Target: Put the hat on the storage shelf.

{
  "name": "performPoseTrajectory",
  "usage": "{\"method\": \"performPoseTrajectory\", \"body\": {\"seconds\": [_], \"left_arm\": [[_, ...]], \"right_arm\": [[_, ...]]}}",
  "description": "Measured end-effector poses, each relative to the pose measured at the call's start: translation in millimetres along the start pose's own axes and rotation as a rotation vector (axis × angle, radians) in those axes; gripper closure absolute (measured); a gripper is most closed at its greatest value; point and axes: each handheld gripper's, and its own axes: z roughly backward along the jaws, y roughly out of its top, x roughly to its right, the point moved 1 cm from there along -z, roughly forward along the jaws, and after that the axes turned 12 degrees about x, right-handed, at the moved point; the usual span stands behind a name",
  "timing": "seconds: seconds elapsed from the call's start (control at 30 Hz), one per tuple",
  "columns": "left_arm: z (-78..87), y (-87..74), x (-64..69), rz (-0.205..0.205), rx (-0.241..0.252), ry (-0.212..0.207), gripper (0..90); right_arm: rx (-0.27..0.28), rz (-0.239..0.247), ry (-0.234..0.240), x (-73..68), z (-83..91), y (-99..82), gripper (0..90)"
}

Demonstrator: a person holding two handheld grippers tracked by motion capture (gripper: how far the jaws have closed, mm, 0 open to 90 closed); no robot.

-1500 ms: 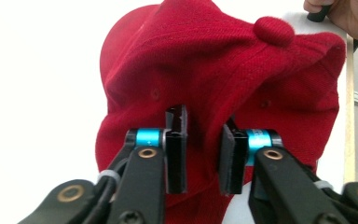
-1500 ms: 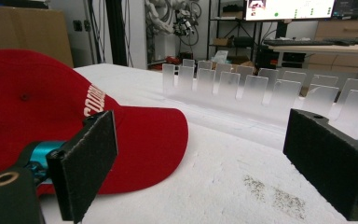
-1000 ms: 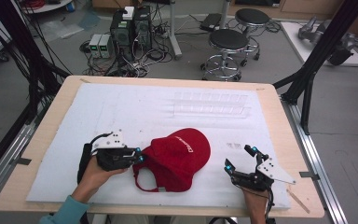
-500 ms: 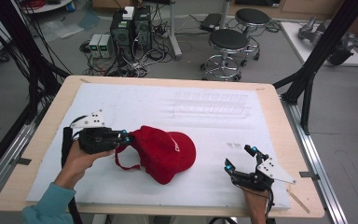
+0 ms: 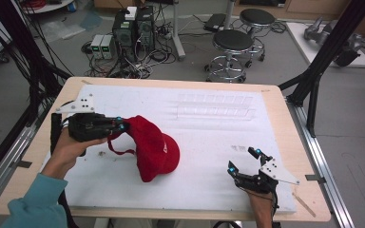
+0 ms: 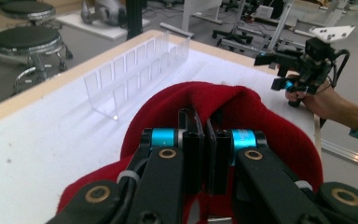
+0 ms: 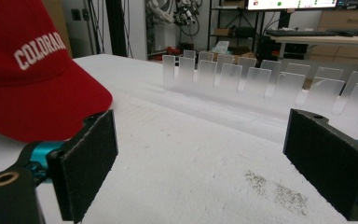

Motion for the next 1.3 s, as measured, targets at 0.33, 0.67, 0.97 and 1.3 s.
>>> {"method": "performPoseTrajectory", "body": {"seconds": [0.33, 0.67, 0.97, 1.3], "left_arm": [[3.5, 15.1, 2.6, -0.018, 0.015, -0.002, 86.9], [0.7, 24.5, 7.5, -0.03, 0.022, -0.012, 86.9], [-8.5, 27.5, 11.8, -0.033, 0.006, -0.016, 86.9], [-12.5, 30.2, 13.0, -0.034, -0.007, -0.021, 86.9]], "right_arm": [[0.0, 0.006, 0.018, -4.7, -4.1, 3.6, 8.7], [0.045, -0.018, 0.073, -18.9, -13.2, 19.9, 8.7], [0.061, -0.005, 0.219, -51.7, -43.7, 55.9, 8.7], [-0.037, -0.015, 0.4, -79.1, -85.5, 84.5, 8.8]]}}
